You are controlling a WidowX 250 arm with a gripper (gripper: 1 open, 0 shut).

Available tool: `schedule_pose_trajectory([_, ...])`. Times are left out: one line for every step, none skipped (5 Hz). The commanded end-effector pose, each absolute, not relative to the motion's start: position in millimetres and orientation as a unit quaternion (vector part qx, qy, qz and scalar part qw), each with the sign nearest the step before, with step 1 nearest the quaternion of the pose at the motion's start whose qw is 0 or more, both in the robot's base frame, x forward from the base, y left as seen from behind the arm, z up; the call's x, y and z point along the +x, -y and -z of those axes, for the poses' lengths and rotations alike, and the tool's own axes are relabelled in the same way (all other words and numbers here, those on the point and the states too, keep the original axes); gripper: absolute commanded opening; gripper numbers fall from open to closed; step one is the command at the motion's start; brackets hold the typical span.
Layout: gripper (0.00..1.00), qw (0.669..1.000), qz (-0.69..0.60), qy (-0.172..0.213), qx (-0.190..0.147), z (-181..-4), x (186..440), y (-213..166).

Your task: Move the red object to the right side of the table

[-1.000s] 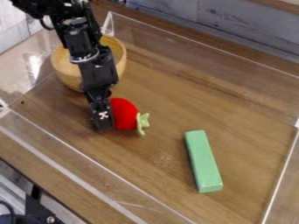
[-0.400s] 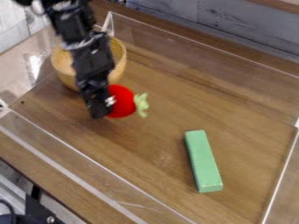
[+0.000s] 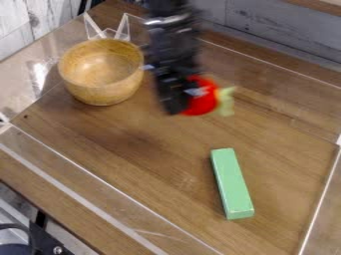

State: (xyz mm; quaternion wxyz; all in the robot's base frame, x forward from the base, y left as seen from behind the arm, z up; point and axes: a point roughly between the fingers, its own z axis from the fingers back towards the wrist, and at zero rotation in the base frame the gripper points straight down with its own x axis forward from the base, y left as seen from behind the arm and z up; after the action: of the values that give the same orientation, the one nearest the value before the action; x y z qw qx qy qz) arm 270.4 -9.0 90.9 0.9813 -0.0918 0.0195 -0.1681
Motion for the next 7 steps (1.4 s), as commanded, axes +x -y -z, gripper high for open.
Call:
schedule_pose_trajectory([0.0, 0.985, 0.154, 0.003, -0.084, -100.0, 305.7, 34.1])
schedule_pose_trajectory([0.0, 0.985, 0.149, -0.001, -0.085, -93.7, 327.2, 47.1])
schedule_pose_trajectory([0.0, 0.981, 0.174, -0.01, -0.087, -86.8, 348.4, 58.1])
schedule_pose_trajectory([0.0, 0.977, 0.193, -0.019, -0.089, -83.1, 361.6, 67.4])
schedule_pose_trajectory([0.0, 0.976, 0.193, -0.026, -0.093, -81.6, 358.6, 73.5])
schedule_pose_trajectory([0.0, 0.976, 0.191, -0.03, -0.096, -83.3, 353.2, 75.4])
schedule_pose_trajectory([0.0, 0.964, 0.244, -0.041, -0.095, -82.2, 349.0, 96.7])
